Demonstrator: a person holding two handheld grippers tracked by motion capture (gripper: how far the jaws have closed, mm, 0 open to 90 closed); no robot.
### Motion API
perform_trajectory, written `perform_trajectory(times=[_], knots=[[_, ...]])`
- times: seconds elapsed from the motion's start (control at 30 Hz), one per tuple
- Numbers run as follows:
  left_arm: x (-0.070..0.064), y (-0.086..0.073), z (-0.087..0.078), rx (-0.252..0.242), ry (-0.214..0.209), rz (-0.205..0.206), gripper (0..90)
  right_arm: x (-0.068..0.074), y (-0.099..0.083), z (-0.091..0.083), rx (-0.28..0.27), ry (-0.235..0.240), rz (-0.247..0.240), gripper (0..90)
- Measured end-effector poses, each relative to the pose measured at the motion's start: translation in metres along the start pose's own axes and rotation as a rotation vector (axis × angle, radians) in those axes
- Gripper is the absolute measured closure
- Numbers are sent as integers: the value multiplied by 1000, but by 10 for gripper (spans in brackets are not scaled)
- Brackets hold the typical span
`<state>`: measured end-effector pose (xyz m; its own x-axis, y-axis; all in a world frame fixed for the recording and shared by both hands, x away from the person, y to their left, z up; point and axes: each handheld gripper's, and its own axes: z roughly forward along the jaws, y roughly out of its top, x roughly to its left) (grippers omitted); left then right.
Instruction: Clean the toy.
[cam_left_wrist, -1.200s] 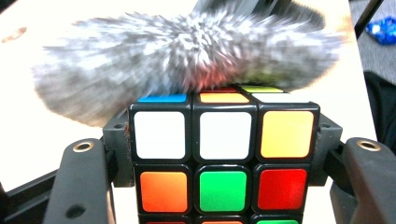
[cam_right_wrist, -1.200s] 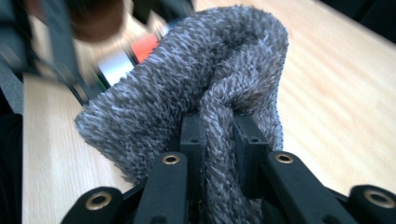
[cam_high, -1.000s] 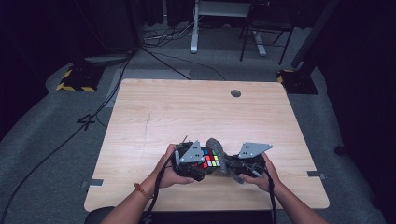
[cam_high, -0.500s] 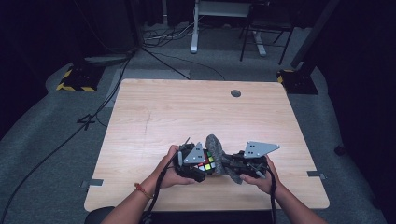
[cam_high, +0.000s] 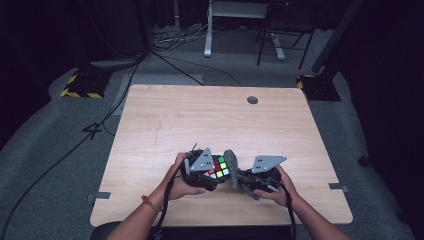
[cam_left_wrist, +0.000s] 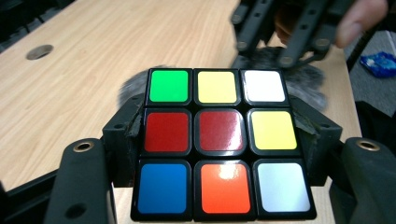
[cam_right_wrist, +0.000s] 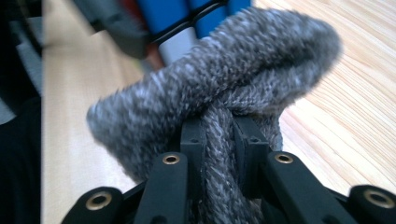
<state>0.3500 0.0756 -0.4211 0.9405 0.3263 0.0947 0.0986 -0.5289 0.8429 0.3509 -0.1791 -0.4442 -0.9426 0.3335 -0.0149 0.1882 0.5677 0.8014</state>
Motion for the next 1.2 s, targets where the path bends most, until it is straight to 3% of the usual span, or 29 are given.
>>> perform_trajectory(times=[0.1, 0.2, 0.33, 0.47, 0.6, 0.73, 0.83, 0.97, 1.07, 1.2], knots=[[0, -2, 3, 37, 14, 20, 334, 1, 5, -7, -47, 1, -5, 767], [-7, -3, 13, 73, -25, 47, 334, 3, 12, -16, -110, -4, -7, 766], [-18, -1, 22, 88, -61, 79, 334, 3, 15, -20, -146, -58, -9, 762], [-22, 3, 19, 52, -78, 82, 334, -4, 10, -14, -85, -101, -7, 763], [-17, 4, 10, 5, -78, 58, 334, -7, 1, -4, -21, -85, 4, 763], [-9, 4, 1, -25, -42, 37, 334, -3, -4, 2, 2, -52, -1, 763], [-4, 0, -1, -18, -27, 22, 334, 2, -3, 2, -10, -33, -5, 763], [-3, -1, 1, 4, -16, 25, 334, 7, 2, -5, -44, -46, -23, 763], [-7, -2, 8, 41, -26, 37, 333, 8, 5, -14, -99, -30, -20, 762], [-15, -1, 17, 64, -56, 53, 333, 9, 10, -20, -139, -47, -34, 763]])
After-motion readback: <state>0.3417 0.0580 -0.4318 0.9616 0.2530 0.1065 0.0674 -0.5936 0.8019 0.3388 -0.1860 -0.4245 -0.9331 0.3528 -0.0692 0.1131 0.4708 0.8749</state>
